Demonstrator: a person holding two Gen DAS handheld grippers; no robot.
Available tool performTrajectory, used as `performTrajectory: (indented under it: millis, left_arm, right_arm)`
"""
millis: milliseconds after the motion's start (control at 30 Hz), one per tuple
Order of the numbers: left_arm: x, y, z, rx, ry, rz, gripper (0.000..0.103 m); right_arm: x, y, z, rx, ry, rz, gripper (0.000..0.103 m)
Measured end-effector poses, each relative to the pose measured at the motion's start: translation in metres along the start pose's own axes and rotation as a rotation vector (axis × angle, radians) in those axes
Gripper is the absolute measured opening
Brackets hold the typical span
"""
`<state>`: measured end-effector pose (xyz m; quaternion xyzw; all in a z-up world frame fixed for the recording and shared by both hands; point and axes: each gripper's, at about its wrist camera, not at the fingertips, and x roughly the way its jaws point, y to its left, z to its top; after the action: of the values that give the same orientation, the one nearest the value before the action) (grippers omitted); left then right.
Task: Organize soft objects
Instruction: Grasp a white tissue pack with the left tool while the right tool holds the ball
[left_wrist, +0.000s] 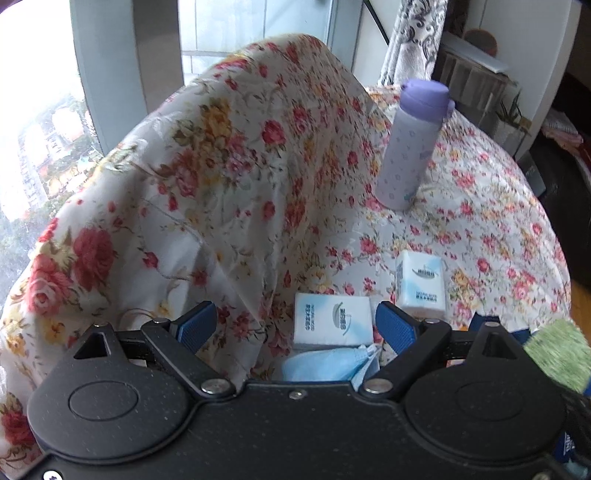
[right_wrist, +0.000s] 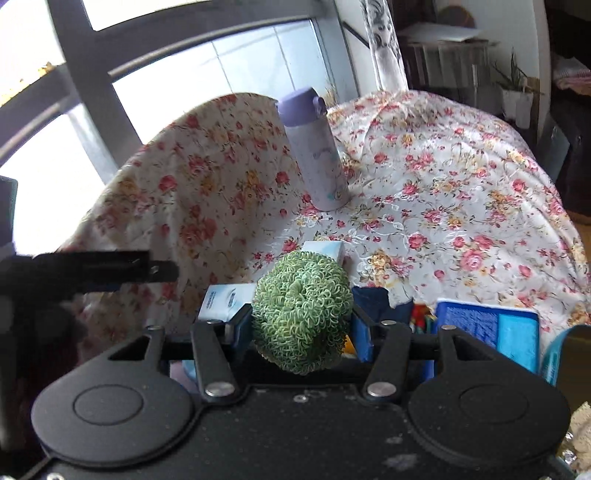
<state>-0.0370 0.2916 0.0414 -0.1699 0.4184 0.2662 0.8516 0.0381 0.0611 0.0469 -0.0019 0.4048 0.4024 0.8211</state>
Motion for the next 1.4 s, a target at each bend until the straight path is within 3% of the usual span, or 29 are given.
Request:
performTrajectory:
  millis: [133, 333, 767, 967, 1133, 1400]
  left_arm:
    - [0.007, -0.011, -0.002, 0.049, 0.039, 0.022, 0.090]
    - [0.017, -0.023, 0.003, 0.069, 0.097, 0.027, 0.090]
    - [0.057, -0.067, 0.007, 0.220, 0.171, 0.125, 0.090]
    - [0.070, -0.075, 0.013, 0.211, 0.191, 0.121, 0.090]
    - [0.090, -0.077, 0.010, 0.194, 0.264, 0.138, 0.090]
    - [0.105, -0.068, 0.007, 0.127, 0.311, 0.149, 0.090]
  right_arm:
    - [-0.014, -0.006, -0.019, -0.037, -0.049, 0.036, 0.053]
    - [-0.019, -0.029, -0.049, 0.026, -0.102, 0.191, 0.053]
    - [-0.031, -0.017, -0.068, -0.095, -0.121, 0.191, 0.055]
    - [-0.033, -0.010, -0.073, -0.132, -0.120, 0.201, 0.055]
    - [-0.033, -0.015, -0.073, -0.114, -0.121, 0.190, 0.055]
    - [-0.029, -0.018, -0.075, -0.107, -0.105, 0.178, 0.055]
